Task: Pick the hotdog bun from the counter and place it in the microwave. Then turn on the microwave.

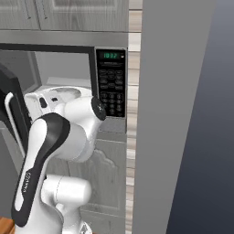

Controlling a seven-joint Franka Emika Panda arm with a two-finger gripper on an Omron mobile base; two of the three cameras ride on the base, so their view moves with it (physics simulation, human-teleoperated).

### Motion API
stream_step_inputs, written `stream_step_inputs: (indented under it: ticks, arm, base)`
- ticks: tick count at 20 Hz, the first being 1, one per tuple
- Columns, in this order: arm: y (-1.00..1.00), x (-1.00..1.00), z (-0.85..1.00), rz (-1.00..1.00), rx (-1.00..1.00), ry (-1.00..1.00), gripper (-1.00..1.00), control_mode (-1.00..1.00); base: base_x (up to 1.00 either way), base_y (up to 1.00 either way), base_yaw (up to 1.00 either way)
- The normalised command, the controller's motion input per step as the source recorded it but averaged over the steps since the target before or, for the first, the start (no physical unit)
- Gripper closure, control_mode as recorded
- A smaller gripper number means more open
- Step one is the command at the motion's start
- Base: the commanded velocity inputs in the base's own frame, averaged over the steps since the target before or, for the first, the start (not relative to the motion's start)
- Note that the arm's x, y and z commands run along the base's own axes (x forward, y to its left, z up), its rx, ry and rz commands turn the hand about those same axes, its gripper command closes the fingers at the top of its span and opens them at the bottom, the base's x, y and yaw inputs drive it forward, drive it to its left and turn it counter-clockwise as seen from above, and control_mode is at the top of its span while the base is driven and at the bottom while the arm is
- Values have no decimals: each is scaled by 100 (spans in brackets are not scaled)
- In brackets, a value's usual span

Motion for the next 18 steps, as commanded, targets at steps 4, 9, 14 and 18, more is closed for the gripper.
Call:
stream_step_inputs:
  ticks: [4,9,14,18]
  arm:
    - [46,-28,0,7,0,-8,-100,-100]
    - [41,-29,0,7,0,-10,-100,-100]
    - [35,-26,0,6,0,-12,-100,-100]
    - [34,-31,0,8,0,-6,-100,-100]
  base:
    - [0,0,0]
    - [0,0,0]
    - [0,0,0]
    - [0,0,0]
